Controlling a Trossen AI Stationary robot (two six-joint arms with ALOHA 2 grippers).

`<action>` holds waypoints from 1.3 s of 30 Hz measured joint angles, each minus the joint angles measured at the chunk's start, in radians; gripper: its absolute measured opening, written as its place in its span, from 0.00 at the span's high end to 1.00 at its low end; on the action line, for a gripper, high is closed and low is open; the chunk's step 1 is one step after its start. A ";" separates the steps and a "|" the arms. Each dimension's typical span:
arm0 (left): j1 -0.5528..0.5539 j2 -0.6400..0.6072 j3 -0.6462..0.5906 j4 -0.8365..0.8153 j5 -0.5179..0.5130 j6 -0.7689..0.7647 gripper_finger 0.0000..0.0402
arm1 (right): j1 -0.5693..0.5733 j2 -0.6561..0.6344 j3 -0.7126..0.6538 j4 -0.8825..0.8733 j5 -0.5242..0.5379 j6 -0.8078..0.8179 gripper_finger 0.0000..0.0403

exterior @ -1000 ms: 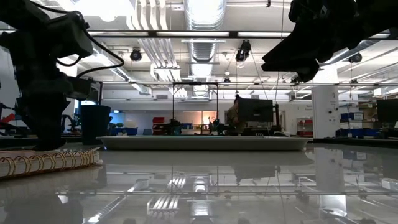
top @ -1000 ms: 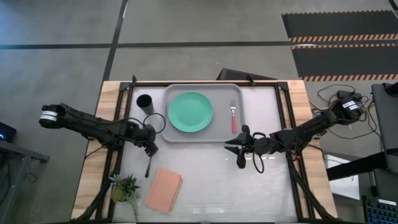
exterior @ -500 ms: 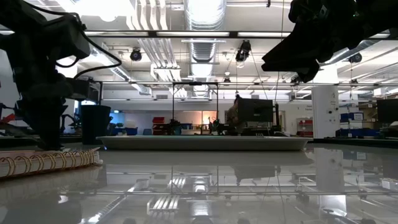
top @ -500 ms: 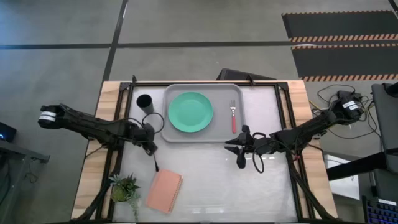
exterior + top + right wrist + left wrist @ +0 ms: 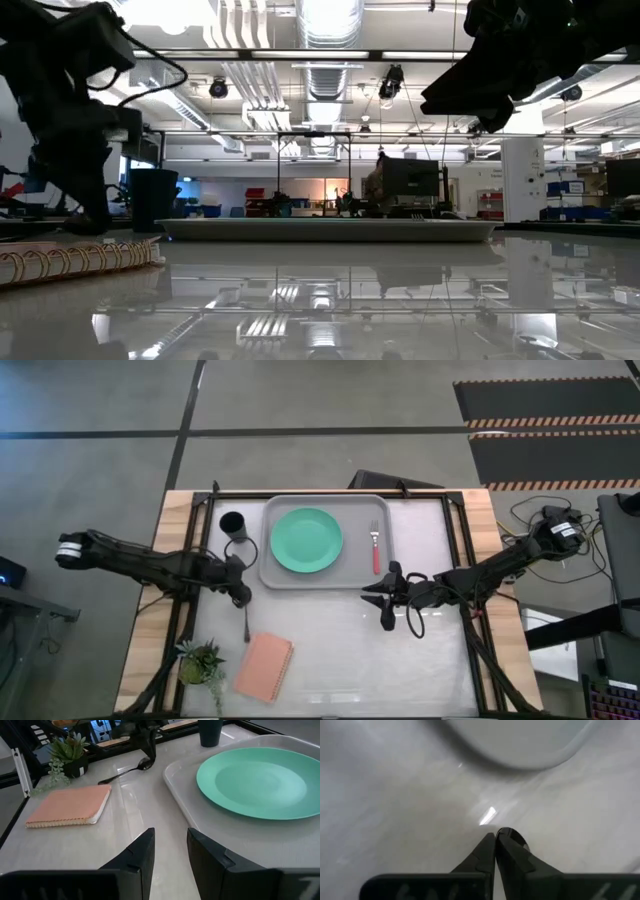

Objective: Pick and place plate/cup/fork/spoon on tray
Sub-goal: Put the black spoon between the green plate and the pink fork on the gray food tray

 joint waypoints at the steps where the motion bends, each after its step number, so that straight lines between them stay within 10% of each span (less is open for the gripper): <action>1: 0.000 -0.020 0.000 0.000 0.000 0.006 1.00 | 0.000 0.000 0.000 0.000 0.000 0.000 0.75; 22: 0.001 -0.312 0.014 0.358 -0.042 0.240 1.00 | 0.000 0.000 0.000 0.006 0.000 0.058 0.73; 39: 0.000 0.065 0.021 0.947 -0.119 0.458 1.00 | -0.046 0.191 0.115 0.135 0.002 0.060 0.48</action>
